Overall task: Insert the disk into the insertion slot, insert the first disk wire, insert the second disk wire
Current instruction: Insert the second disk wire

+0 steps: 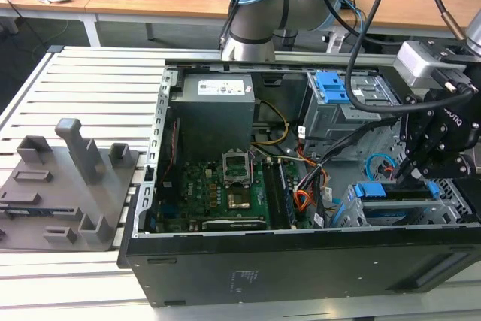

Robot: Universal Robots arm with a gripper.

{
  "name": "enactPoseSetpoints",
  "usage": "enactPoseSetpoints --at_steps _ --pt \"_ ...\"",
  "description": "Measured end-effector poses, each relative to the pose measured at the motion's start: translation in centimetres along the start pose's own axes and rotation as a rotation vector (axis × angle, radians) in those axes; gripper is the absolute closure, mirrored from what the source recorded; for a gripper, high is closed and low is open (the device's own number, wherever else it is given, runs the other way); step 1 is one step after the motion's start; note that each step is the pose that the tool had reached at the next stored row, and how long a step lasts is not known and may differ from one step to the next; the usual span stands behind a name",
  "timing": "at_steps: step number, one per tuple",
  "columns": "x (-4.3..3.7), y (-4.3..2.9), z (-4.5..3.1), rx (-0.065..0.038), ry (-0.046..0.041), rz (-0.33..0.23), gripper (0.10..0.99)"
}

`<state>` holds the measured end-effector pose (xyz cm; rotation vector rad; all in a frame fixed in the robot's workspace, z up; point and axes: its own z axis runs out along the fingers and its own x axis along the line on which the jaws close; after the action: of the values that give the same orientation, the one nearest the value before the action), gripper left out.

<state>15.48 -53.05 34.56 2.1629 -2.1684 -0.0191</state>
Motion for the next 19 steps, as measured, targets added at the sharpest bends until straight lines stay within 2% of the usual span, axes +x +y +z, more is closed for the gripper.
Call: enactPoseSetpoints --at_steps 8,19 --pt "0.28 0.05 0.21 0.000 0.0007 0.000 0.929" --pt "0.27 0.04 0.52 0.000 0.0001 0.000 0.918"
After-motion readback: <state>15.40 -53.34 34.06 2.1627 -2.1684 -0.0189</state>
